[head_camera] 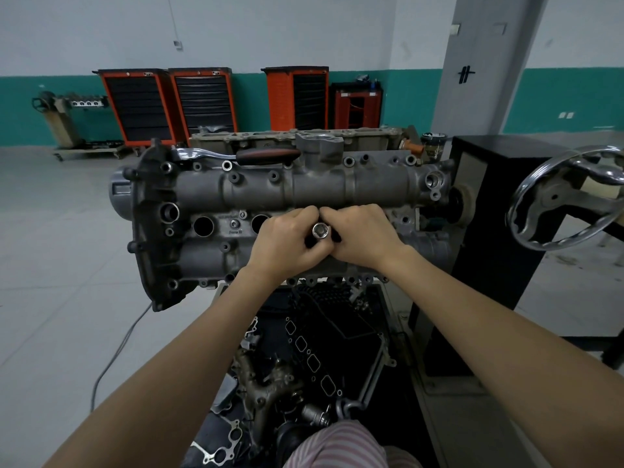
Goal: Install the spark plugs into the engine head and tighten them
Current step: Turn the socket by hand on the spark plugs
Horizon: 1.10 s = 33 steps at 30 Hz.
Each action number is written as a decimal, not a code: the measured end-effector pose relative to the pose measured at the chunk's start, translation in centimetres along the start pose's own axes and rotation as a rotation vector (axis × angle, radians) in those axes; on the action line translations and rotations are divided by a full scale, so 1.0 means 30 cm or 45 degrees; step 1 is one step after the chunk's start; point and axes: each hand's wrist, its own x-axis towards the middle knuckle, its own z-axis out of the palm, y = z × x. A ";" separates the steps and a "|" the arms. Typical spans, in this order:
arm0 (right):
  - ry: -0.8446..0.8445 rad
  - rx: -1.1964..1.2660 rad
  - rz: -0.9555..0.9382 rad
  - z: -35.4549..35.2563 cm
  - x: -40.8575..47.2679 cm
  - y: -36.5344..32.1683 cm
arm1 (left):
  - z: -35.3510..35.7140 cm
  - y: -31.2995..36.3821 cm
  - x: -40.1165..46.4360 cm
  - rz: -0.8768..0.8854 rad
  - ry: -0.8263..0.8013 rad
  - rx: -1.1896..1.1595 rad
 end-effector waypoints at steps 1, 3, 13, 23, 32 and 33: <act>0.017 0.019 0.006 -0.002 -0.001 -0.001 | 0.001 0.000 -0.001 -0.007 -0.001 0.008; 0.078 0.073 0.040 -0.007 -0.004 -0.004 | 0.003 -0.002 -0.001 -0.009 -0.002 0.017; 0.055 0.011 0.046 -0.004 -0.004 -0.009 | 0.000 -0.001 0.001 0.003 -0.005 0.025; 0.081 0.094 0.034 -0.010 -0.004 -0.009 | 0.003 -0.004 0.000 -0.007 -0.020 0.059; 0.055 -0.005 0.051 0.006 -0.002 -0.004 | -0.005 -0.001 0.000 -0.015 -0.054 0.024; 0.049 -0.019 0.034 0.008 -0.003 -0.002 | -0.006 0.001 0.000 -0.021 -0.056 0.021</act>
